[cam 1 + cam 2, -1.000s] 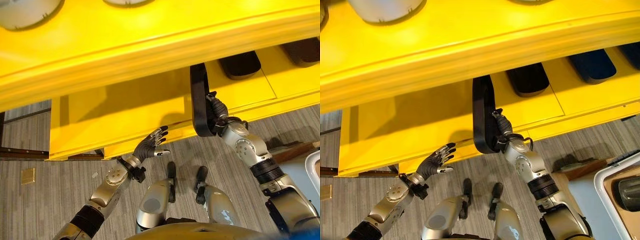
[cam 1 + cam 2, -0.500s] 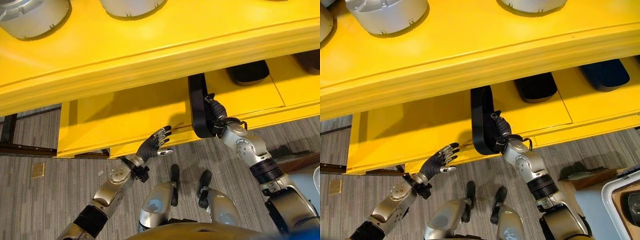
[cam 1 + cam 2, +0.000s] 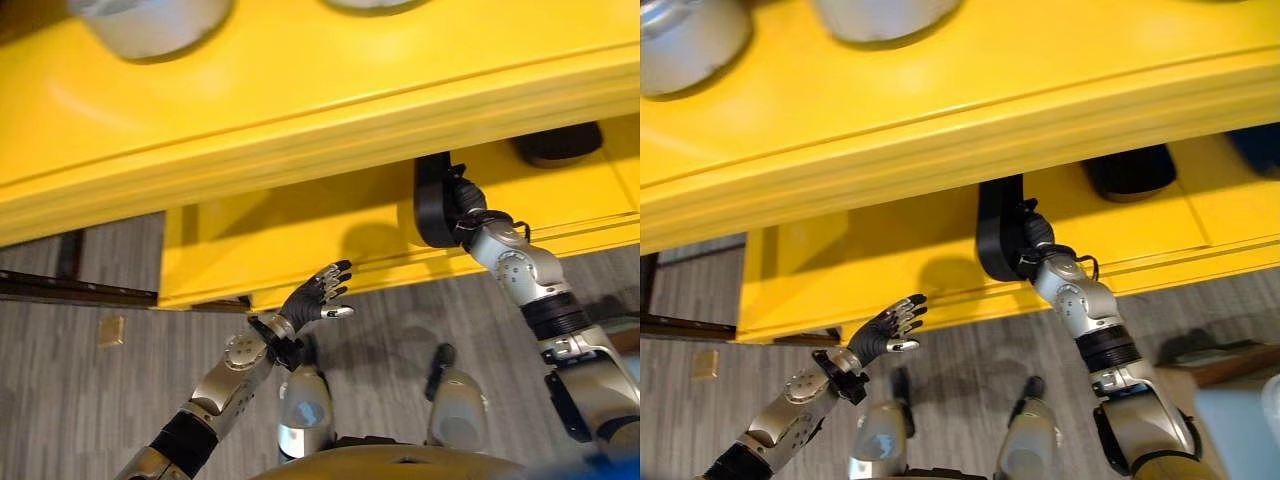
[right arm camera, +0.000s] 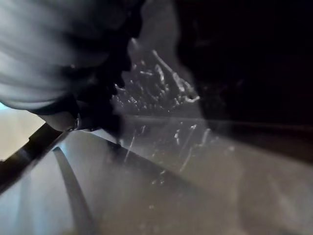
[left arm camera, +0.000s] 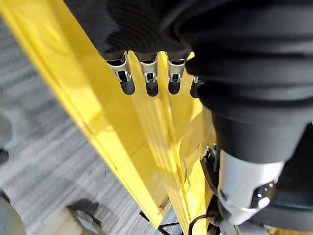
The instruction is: Move parts from the plastic box to the shelf.
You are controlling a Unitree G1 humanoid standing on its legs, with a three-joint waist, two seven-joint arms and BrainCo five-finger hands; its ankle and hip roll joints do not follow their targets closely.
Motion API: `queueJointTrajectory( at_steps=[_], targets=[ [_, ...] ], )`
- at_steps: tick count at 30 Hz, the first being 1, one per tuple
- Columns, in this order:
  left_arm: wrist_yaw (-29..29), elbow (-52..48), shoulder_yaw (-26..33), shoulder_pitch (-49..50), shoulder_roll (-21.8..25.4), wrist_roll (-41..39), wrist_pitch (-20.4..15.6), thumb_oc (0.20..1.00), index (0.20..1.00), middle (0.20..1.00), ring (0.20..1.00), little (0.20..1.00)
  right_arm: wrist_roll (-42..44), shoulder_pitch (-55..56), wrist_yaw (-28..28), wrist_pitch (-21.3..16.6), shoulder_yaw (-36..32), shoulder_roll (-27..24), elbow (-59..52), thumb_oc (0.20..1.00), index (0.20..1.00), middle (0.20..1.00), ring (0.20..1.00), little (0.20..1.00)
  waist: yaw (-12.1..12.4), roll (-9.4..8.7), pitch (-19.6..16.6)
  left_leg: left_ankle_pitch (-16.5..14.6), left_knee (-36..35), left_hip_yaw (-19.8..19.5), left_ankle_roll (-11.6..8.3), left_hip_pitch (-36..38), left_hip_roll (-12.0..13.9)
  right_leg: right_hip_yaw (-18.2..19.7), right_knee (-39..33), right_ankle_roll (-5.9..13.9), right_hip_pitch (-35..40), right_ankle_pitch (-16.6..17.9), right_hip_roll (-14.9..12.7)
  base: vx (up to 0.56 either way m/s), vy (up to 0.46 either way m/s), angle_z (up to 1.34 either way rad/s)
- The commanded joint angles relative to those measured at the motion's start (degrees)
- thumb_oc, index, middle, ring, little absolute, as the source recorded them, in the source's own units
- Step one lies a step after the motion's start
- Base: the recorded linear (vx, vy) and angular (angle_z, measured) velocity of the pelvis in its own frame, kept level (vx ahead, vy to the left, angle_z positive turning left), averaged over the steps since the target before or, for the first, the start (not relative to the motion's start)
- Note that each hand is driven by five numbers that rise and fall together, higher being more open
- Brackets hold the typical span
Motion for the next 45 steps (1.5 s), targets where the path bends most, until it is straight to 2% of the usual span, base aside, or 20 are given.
queueJointTrajectory(
  at_steps=[1,5,13,15,19,23,26,28,32,34,38,45],
  targets=[
    [1.47,-4.25,-1.01,3.88,0.62,-2.52,-3.53,1.0,1.0,1.0,1.0,1.0,2.48,-2.66,0.45,-2.31,-0.41,3.09,-3.34,0.2,0.2,0.2,0.2,0.2,2.31,-1.07,-2.78,-0.22,3.62,-3.04,1.84,0.1,1.86,-1.53,-0.93,-0.85,2.34,-0.1,4.35,0.01,0.064,0.24],
    [1.99,-4.99,-1.15,3.82,0.42,-2.32,-3.71,1.0,1.0,1.0,1.0,1.0,1.45,-3.02,-0.68,-2.44,-0.97,3.7,-3.07,0.2,0.2,0.2,0.2,0.2,3.03,-1.24,-2.08,-1.02,4.7,-3.94,2.09,-0.37,1.25,-1.74,-0.06,-0.43,2.1,-0.04,3.82,-0.05,0.011,0.2],
    [3.43,-6.24,-2.25,2.19,0.54,-1.71,-3.82,1.0,1.0,1.0,1.0,1.0,1.29,-3.63,-0.39,-3.02,-1.86,2.56,-0.62,0.2,0.2,0.2,0.2,0.2,3.19,-1.99,0.24,-2.6,9.76,-3.97,2.44,-2.8,1.8,-1.64,3.06,-0.33,0.77,-0.59,3.33,-0.08,-0.033,0.0],
    [3.47,-6.88,-2.1,1.28,0.86,-2.34,-3.22,1.0,1.0,1.0,1.0,1.0,2.05,-4.63,-0.71,-1.59,-2.87,1.76,0.66,0.2,0.2,0.2,0.2,0.2,3.26,-2.08,1.0,-3.75,12.68,-3.12,2.46,-3.62,2.43,-2.32,5.5,-0.25,0.14,-1.29,2.25,-0.12,-0.048,-0.02],
    [2.71,-6.93,-3.06,-0.06,0.85,-2.75,-2.2,1.0,1.0,1.0,1.0,1.0,-1.3,-6.88,1.44,-2.18,-3.42,0.92,6.38,0.2,0.2,0.2,0.2,0.2,3.39,-2.67,1.4,-6.82,18.86,-2.37,3.34,-5.08,3.72,-2.41,10.36,-0.41,-1.06,-2.75,0.82,-0.08,-0.014,-0.02],
    [2.99,-6.89,-3.35,-1.04,1.29,-2.62,-3.26,1.0,1.0,1.0,1.0,1.0,-3.44,-7.98,3.8,-2.04,-3.24,0.16,8.36,0.2,0.2,0.2,0.2,0.2,3.32,-2.97,1.62,-8.6,22.39,-2.44,3.78,-6.35,4.28,-1.99,13.52,-0.5,-2.26,-3.81,0.09,-0.07,0.009,-0.06],
    [2.96,-7.26,-3.33,-2.61,1.52,-3.06,-1.76,1.0,1.0,1.0,1.0,1.0,-5.95,-9.65,6.21,-2.7,-3.25,-1.81,11.46,0.2,0.2,0.2,0.2,0.2,3.68,-3.58,2.1,-10.87,28.01,-2.92,4.3,-8.71,5.52,-1.61,20.26,-0.26,-4.82,-5.63,-1.84,-0.12,-0.009,0.04],
    [3.17,-7.39,-3.35,-3.03,1.5,-2.89,-0.94,1.0,1.0,1.0,1.0,1.0,-6.74,-10.27,5.91,-2.75,-3.33,-2.38,12.12,0.2,0.2,0.2,0.2,0.2,3.72,-3.74,2.15,-11.63,29.87,-3.13,4.32,-9.55,5.93,-1.61,22.03,-0.32,-5.41,-6.32,-2.39,-0.06,-0.002,0.08],
    [4.54,-7.45,-3.93,-4.86,2.42,-3.79,1.51,1.0,1.0,1.0,1.0,1.0,-15.13,-15.04,5.59,-4.51,-2.78,-6.33,15.67,0.2,0.2,0.2,0.2,0.2,4.11,-4.35,2.32,-15.07,36.78,-4.54,4.86,-12.86,6.06,-0.27,28.88,-0.39,-8.76,-8.9,-4.36,-0.03,0.016,0.03],
    [5.34,-7.26,-4.15,-5.62,2.59,-4.04,2.45,1.0,1.0,1.0,1.0,1.0,-17.43,-17.86,4.93,-4.19,-1.75,-8.11,17.41,0.2,0.2,0.2,0.2,0.2,4.38,-4.68,2.4,-16.43,39.29,-5.27,5.04,-14.45,5.93,0.6,31.11,-0.4,-10.35,-9.88,-4.83,-0.02,0.026,0.06],
    [5.87,-6.29,-5.07,-7.68,3.25,-5.53,2.33,1.0,1.0,1.0,1.0,1.0,-19.89,-25.65,3.63,-4.45,1.49,-11.85,22.63,0.2,0.2,0.2,0.2,0.2,4.94,-4.9,3.01,-17.67,41.61,-6.16,4.75,-17.08,5.82,1.64,32.68,-0.52,-12.63,-10.84,-4.41,-0.05,0.025,-0.01],
    [5.95,-7.68,-4.66,-10.76,6.72,-8.85,1.62,1.0,1.0,1.0,1.0,1.0,-21.5,-39.64,-0.01,-5.4,9.7,-17.33,31.71,0.2,0.2,0.2,0.2,0.2,6.47,-5.29,4.58,-17.54,41.04,-6.63,3.9,-21.02,5.55,2.57,32.82,-0.03,-16.8,-10.84,-3.15,-0.08,-0.018,-0.01]
  ],
)
